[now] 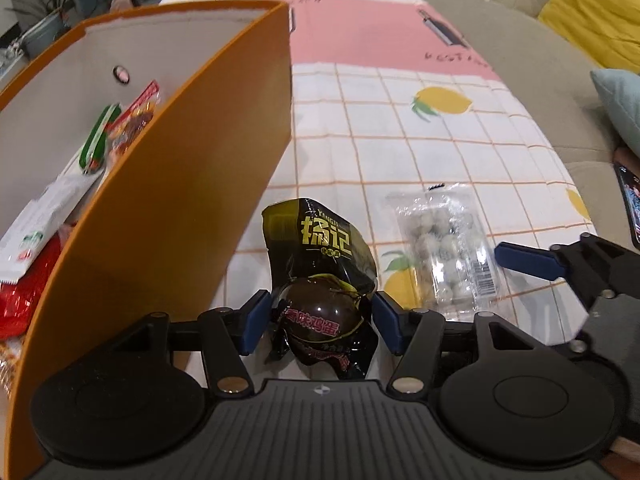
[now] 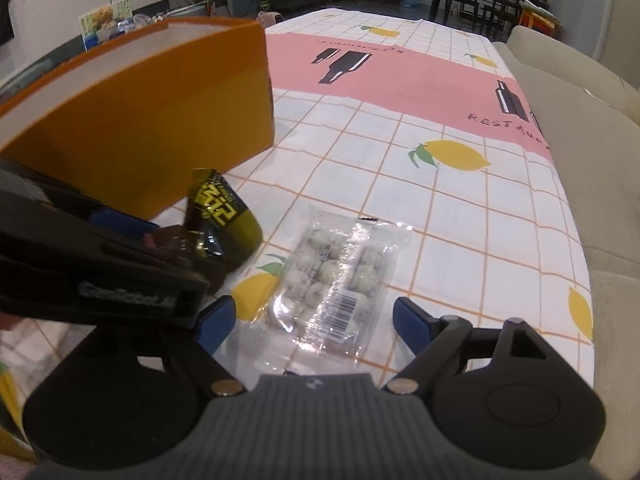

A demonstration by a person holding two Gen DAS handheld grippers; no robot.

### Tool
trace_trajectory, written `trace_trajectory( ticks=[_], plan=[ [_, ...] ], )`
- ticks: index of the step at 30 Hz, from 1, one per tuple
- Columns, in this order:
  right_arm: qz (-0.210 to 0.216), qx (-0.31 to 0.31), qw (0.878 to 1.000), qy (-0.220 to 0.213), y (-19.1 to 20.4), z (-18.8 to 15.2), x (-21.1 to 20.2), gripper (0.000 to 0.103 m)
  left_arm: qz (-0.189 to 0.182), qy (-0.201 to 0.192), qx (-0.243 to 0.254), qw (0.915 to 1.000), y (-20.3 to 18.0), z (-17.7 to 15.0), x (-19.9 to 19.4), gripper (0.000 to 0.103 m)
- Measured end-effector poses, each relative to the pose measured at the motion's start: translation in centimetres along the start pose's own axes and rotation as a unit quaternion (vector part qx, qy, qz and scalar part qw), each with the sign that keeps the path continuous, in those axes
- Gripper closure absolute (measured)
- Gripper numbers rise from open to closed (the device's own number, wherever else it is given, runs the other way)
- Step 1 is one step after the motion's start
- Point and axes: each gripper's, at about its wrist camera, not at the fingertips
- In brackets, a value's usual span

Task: Organize snacks
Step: 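Grasp the clear quail egg tray with the right tool while the left tool holds the packet, then carry the dark packet and egg tray into the orange box with both tools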

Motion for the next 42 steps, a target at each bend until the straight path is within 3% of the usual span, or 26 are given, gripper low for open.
trace_trajectory(
  ticks=[3,5,6,11,19,21,23,26,35,42],
  plan=[
    [-0.004,-0.007,1.000,-0.005,-0.1,-0.1,0.2,0.027,-0.005,0.004,-0.016,0.9999,0.4,0.0,0.2,0.034],
    [-0.008,-0.005,1.000,-0.005,-0.4,0.0,-0.1,0.040,-0.006,0.011,-0.011,0.9999,0.3,-0.1,0.3,0.031],
    [-0.008,-0.002,1.000,-0.002,-0.6,0.0,-0.3,0.041,-0.005,0.018,-0.008,0.9998,0.3,-0.1,0.4,0.029],
    [-0.009,-0.004,1.000,0.011,-1.3,-0.3,-0.9,0.041,-0.010,0.029,-0.007,0.9995,0.0,-0.2,0.5,0.022],
    [-0.001,-0.006,1.000,0.008,-1.3,-0.3,-0.5,0.034,-0.014,0.009,-0.018,0.9997,0.4,-0.6,0.1,0.033],
    [-0.002,-0.011,1.000,0.006,-1.1,-0.3,-0.3,0.036,-0.014,0.003,-0.021,0.9997,0.4,-0.7,0.0,0.037],
    [0.000,-0.014,1.000,0.005,-0.9,-0.2,-0.4,0.045,-0.015,0.000,-0.024,0.9996,0.6,-0.7,0.0,0.038],
    [0.000,-0.011,1.000,0.008,-0.9,0.0,-0.6,0.048,-0.018,-0.005,-0.032,0.9993,0.8,-0.7,-0.1,0.039],
    [-0.003,0.009,1.000,0.011,-1.2,0.3,-1.0,0.051,-0.034,-0.017,-0.053,0.9979,1.3,-0.6,-1.2,0.041],
    [-0.010,0.028,1.000,-0.009,-1.8,1.4,-2.5,0.052,-0.055,-0.038,-0.083,0.9944,1.4,1.2,-3.6,0.041]
  ],
)
Point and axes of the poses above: each gripper's, at about its wrist camera, not at the fingertips, and x roughly the way its jaws point, y to its left, z to its top, and after that the axes turned 12 degrees about -y, right-handed
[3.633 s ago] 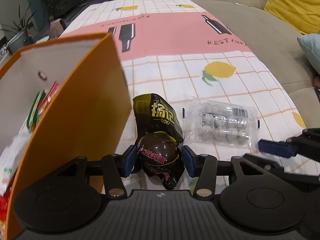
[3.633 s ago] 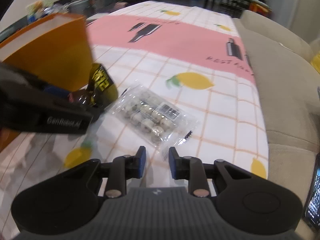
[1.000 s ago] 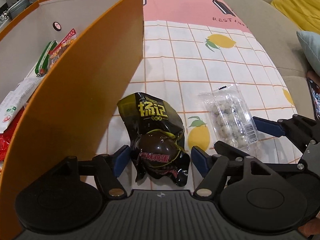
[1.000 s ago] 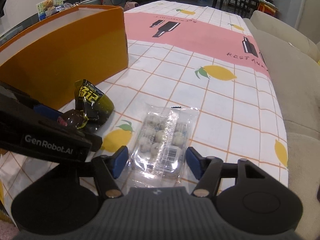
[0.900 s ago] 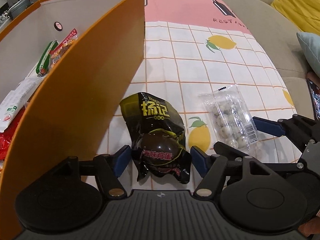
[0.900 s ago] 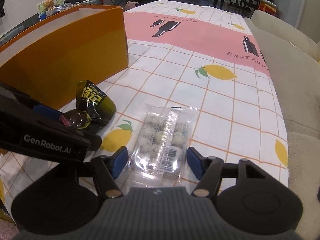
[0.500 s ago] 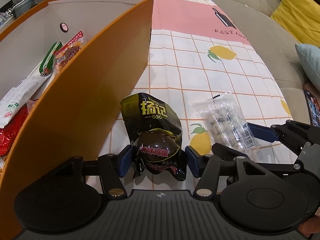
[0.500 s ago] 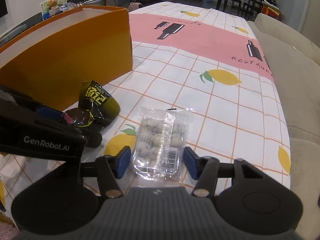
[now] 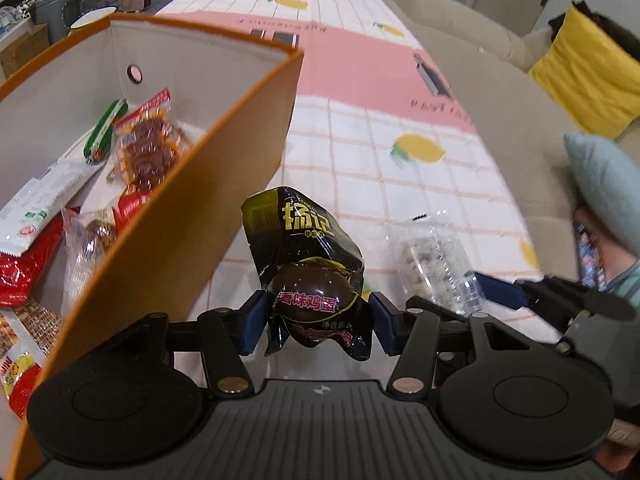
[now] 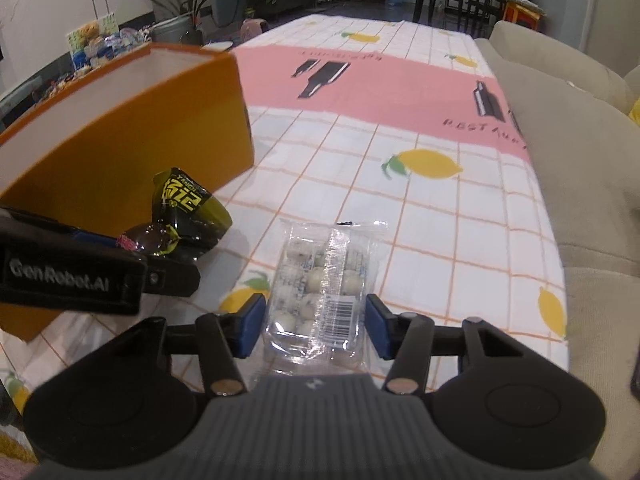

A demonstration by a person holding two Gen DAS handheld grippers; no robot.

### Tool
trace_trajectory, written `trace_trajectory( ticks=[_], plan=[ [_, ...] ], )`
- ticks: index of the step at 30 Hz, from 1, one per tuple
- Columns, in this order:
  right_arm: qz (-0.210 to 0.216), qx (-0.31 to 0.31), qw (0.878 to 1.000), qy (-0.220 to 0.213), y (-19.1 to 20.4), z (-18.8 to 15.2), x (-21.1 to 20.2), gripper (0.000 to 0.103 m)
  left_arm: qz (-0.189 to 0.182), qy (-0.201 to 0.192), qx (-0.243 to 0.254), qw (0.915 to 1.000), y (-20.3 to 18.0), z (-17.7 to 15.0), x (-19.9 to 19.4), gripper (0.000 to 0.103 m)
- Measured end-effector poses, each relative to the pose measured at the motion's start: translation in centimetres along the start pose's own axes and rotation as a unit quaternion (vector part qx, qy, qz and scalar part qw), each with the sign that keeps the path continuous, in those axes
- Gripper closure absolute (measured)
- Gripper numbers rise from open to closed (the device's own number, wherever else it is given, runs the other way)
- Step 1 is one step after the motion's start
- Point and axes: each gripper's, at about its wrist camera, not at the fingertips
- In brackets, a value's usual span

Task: Organize snacks
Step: 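Carry the dark packet and egg tray into the orange box with both tools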

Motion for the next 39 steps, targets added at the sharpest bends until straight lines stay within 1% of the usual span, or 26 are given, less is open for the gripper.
trace_trajectory(
  ticks=[6,10,14,17,22,26,30,35,39],
  plan=[
    [-0.002,0.010,0.999,-0.035,0.0,1.8,-2.5,0.052,-0.019,-0.034,-0.007,0.9992,-0.5,2.6,-3.4,0.041],
    [0.008,0.008,0.998,-0.062,1.0,2.9,-4.5,0.052,-0.036,-0.052,-0.010,0.9979,0.0,4.7,-5.9,0.041],
    [0.020,0.005,0.996,-0.091,2.2,4.4,-6.4,0.052,-0.039,-0.070,-0.002,0.9968,0.9,6.6,-8.2,0.041],
    [0.034,0.002,0.993,-0.113,3.3,5.9,-7.8,0.052,-0.054,-0.069,-0.027,0.9958,2.4,7.9,-9.4,0.041],
    [0.057,-0.017,0.988,-0.140,5.5,8.8,-9.4,0.052,-0.040,-0.081,-0.014,0.9958,4.1,9.5,-11.2,0.041],
    [0.064,-0.038,0.987,-0.144,7.3,11.0,-9.4,0.052,-0.037,-0.073,-0.027,0.9963,6.2,11.1,-11.6,0.041],
    [0.068,-0.062,0.987,-0.135,9.2,13.0,-8.4,0.052,-0.010,-0.066,-0.018,0.9976,8.1,12.3,-11.4,0.041],
    [0.081,-0.098,0.984,-0.122,11.9,15.1,-6.2,0.052,0.011,-0.042,-0.025,0.9988,10.6,13.3,-9.5,0.041],
    [0.087,-0.139,0.982,-0.096,14.2,16.0,-3.5,0.052,0.033,-0.009,-0.035,0.9988,12.7,13.3,-7.0,0.041]
  ],
)
Point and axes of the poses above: each gripper's, at about its wrist camera, not at the fingertips, and x roughly the way its jaws point, y to its left, z to its top, and after that the axes turned 12 degrees about -y, right-handed
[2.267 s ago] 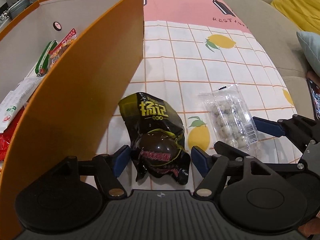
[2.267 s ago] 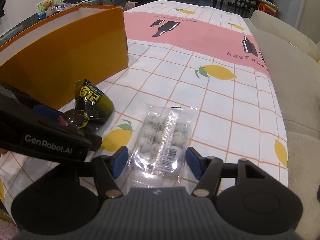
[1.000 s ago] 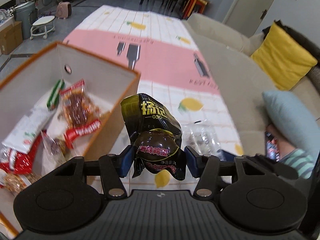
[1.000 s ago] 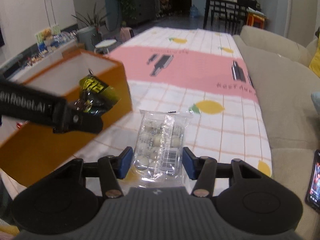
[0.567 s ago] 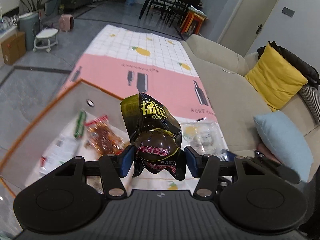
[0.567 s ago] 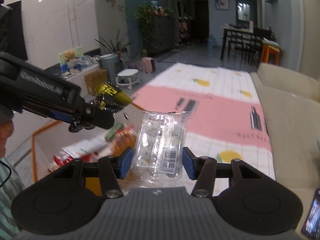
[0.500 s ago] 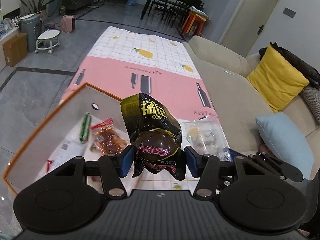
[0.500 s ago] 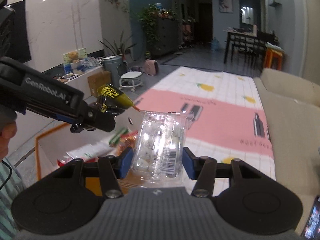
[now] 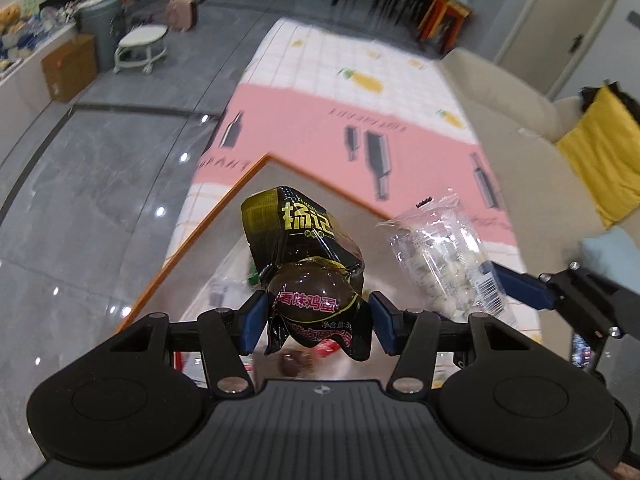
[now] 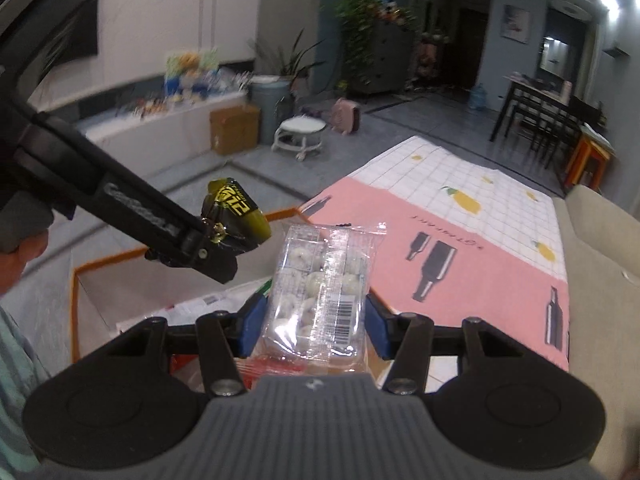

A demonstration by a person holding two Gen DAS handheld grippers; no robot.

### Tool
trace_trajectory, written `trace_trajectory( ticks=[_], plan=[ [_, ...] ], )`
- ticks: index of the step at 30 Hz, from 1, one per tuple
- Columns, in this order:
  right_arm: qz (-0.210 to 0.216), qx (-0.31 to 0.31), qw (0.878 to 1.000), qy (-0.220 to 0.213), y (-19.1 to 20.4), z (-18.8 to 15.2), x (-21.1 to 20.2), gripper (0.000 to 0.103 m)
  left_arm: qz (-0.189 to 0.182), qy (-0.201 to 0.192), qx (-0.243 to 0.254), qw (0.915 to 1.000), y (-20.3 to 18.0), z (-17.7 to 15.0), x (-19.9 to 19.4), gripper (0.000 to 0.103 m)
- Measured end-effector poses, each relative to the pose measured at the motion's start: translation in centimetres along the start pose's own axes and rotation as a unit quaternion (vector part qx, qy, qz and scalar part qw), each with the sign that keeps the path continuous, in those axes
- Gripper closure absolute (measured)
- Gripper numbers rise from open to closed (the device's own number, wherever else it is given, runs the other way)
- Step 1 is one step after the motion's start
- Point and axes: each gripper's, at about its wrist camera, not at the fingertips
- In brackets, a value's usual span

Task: Organize snacks
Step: 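Carry the dark packet and egg tray into the orange box with both tools, then open both tools to release the packet and egg tray in the box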

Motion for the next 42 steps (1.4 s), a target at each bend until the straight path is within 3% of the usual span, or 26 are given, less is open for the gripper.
trace_trajectory(
  ticks=[5,12,24,36,42],
  plan=[
    [0.022,-0.054,0.998,0.038,1.0,-0.6,4.2,0.052,0.020,0.051,-0.012,0.9984,2.2,-0.2,3.8,0.041],
    [0.068,-0.113,0.987,0.093,2.1,-2.0,9.5,0.052,0.041,0.087,0.000,0.9954,3.1,-0.9,6.9,0.041],
    [0.076,-0.163,0.968,0.173,3.4,-5.0,14.4,0.051,0.057,0.135,0.054,0.9878,2.2,-3.6,10.0,0.040],
    [0.081,-0.183,0.965,0.168,4.0,-5.1,13.0,0.046,0.072,0.142,0.073,0.9846,1.1,-3.2,10.2,0.032],
    [0.074,-0.194,0.967,0.151,3.4,-4.1,11.3,0.029,0.067,0.128,0.071,0.9870,0.6,-2.1,8.4,0.022]
  ],
)
Point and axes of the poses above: each gripper's, at about its wrist camera, not at the fingertips, and x roughly the way its jaws point, y to its left, z to its top, and after that the axes turned 12 degrees about -y, right-handed
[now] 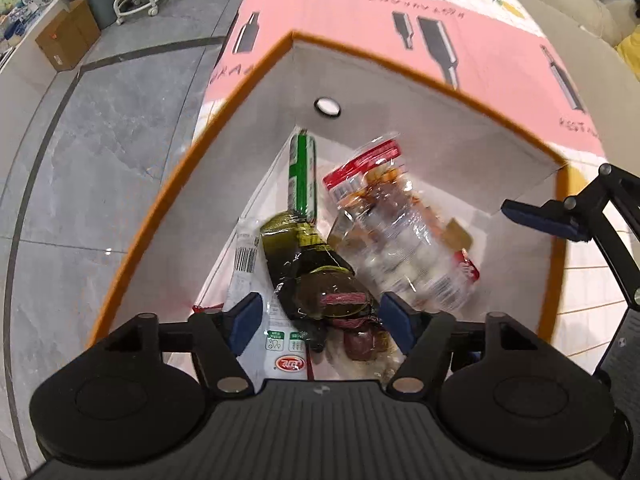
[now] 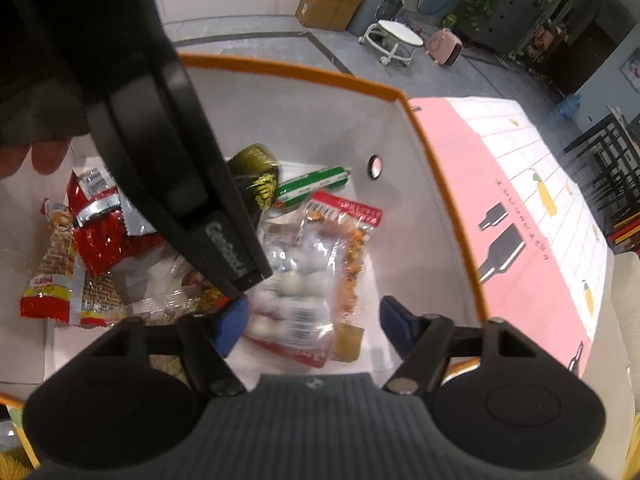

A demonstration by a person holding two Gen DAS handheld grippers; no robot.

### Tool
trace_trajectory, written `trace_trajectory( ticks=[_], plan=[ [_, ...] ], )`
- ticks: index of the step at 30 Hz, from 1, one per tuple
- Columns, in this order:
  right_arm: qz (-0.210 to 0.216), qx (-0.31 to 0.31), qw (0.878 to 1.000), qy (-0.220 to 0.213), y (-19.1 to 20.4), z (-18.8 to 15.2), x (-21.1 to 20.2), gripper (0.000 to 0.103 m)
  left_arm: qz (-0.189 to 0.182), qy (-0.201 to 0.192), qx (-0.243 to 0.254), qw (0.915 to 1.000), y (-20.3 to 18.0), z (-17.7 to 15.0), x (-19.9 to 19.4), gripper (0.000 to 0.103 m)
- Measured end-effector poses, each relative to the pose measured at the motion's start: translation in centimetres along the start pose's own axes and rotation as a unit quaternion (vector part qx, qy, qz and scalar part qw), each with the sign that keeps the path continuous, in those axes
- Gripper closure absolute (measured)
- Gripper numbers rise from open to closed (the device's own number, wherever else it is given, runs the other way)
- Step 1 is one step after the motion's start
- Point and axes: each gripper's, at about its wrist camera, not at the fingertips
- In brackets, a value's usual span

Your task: Organize snacks

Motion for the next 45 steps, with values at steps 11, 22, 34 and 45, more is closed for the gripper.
trace_trajectory(
  ticks=[11,22,34,45],
  plan=[
    [-0.062,0.080,0.991,-0.085,-2.2,0.3,-8.7,0.019,-0.002,-0.185,0.005,0.9828,-2.6,0.8,-12.5,0.022],
    [-0.129,0.213,0.950,-0.190,-2.7,-2.8,-21.3,0.010,0.008,-0.355,0.022,0.9345,-7.8,-4.1,-23.9,0.022],
    [-0.168,0.294,0.917,-0.213,1.9,-7.9,-27.1,0.004,0.050,-0.385,0.014,0.9215,-9.6,-12.4,-25.3,0.016],
    [-0.164,0.292,0.921,-0.197,4.8,-9.1,-26.6,0.004,0.073,-0.308,0.011,0.9484,-8.8,-13.8,-22.1,0.015]
  ],
)
Point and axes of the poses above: each gripper's, at about its wrist camera, not at the fingertips, and x roughly the way its jaws point, y to its left, z to its top, and after that the axes turned 12 degrees about -y, right-handed
